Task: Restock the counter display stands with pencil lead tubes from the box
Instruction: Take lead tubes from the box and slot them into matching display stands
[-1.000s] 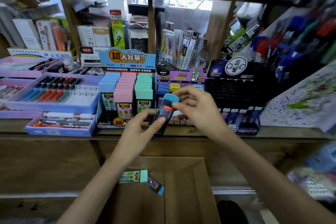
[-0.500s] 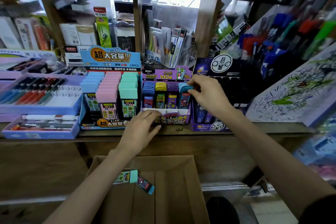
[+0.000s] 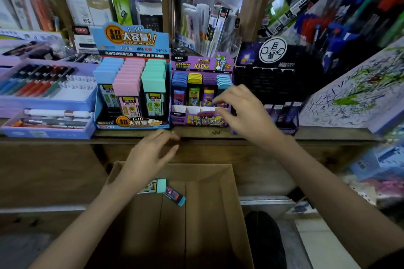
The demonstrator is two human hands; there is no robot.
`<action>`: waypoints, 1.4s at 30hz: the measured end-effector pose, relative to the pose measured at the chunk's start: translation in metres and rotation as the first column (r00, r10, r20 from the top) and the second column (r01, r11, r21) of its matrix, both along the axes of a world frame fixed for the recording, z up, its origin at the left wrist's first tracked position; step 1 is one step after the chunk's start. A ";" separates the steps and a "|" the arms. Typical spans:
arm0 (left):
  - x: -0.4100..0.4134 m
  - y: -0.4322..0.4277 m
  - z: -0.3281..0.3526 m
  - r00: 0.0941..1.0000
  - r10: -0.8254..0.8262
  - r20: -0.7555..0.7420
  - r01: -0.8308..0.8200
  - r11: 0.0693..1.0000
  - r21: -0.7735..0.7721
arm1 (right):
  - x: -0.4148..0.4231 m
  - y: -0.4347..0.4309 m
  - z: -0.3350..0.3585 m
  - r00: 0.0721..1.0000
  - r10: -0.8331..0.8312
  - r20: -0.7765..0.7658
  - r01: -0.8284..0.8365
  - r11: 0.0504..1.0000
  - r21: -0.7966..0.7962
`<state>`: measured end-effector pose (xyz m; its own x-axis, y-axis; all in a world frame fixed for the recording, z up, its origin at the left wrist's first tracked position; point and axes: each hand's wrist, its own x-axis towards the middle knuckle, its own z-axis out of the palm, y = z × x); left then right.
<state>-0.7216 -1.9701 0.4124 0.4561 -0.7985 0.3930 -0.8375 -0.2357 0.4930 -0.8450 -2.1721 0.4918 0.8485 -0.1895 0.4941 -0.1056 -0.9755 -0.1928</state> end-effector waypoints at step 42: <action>0.060 0.035 -0.237 0.929 0.335 -0.157 -0.133 0.699 0.703 | 0.032 0.071 -0.317 0.827 -0.032 -0.562 0.498 0.505 0.705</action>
<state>-0.6621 -1.9351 0.1757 0.6659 -0.6534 -0.3601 -0.5763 -0.7570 0.3079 -0.8130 -2.1009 0.1748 0.7359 -0.5494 -0.3959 -0.6238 -0.3226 -0.7119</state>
